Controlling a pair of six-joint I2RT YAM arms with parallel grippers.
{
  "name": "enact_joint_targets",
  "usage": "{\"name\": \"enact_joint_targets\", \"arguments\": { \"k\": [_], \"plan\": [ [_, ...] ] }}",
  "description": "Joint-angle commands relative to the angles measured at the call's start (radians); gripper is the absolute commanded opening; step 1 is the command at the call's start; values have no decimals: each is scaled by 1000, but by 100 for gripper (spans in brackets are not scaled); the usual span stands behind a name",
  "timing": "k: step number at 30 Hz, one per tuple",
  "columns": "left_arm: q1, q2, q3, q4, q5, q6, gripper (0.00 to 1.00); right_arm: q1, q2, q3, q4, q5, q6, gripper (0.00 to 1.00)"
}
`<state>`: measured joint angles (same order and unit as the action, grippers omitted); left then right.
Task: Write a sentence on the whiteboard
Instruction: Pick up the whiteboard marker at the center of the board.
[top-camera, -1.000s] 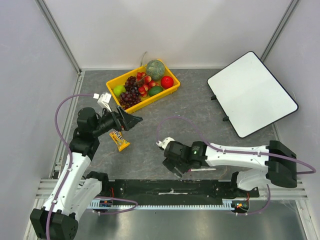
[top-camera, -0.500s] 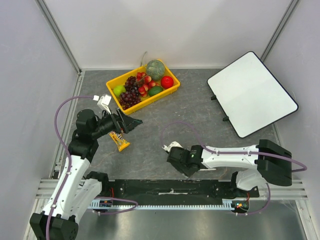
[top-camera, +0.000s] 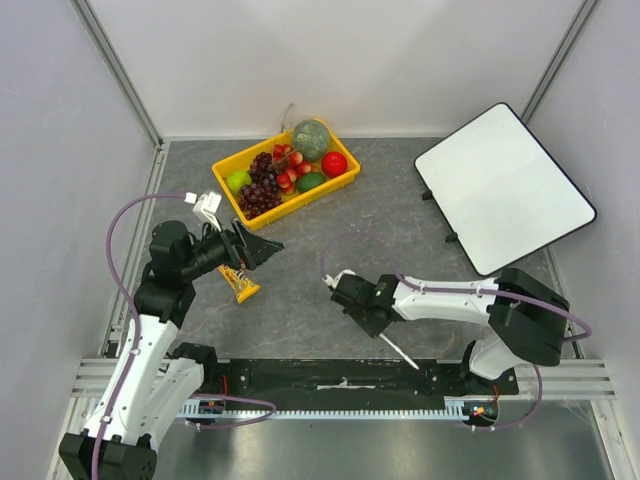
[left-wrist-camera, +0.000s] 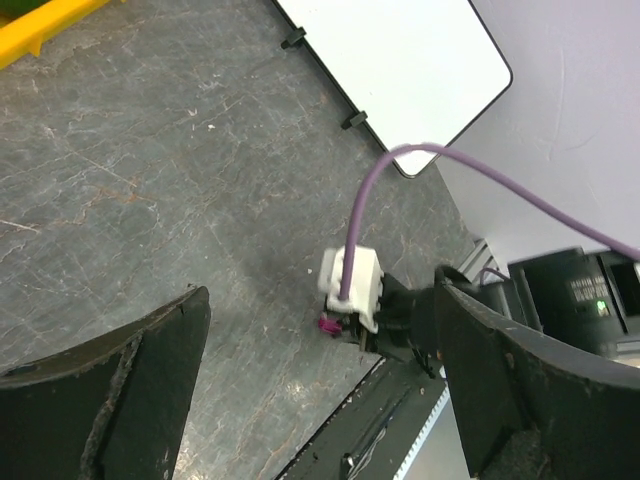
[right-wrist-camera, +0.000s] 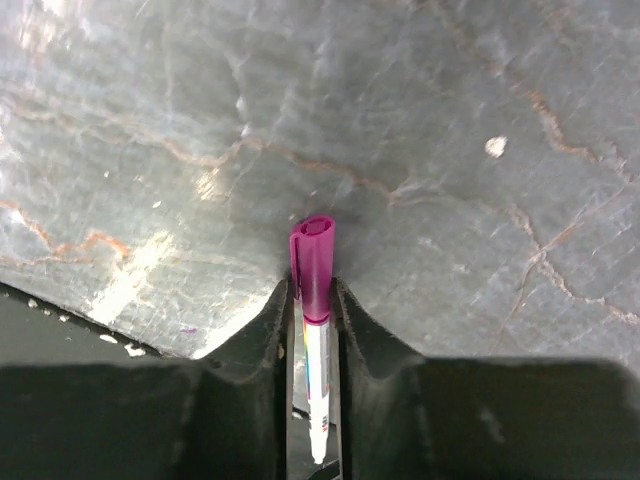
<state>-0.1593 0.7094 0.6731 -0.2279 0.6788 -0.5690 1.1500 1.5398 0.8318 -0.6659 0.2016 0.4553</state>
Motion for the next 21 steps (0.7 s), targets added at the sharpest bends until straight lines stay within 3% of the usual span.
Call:
{"name": "enact_joint_targets", "arguments": {
  "k": [1,4,12,21],
  "plan": [
    [1,-36,51,-21,-9,50,96,-128,33,-36,97,-92,-72,18],
    [1,-39,54,-25,-10,63,96,-196,23,-11,118,-129,-99,1],
    [0,2,83,-41,4,95,96,-257,34,194,141,-87,-95,0],
    [-2,59,121,56,77,63,97,-331,-98,406,308,2,25,0]
  ]
}}
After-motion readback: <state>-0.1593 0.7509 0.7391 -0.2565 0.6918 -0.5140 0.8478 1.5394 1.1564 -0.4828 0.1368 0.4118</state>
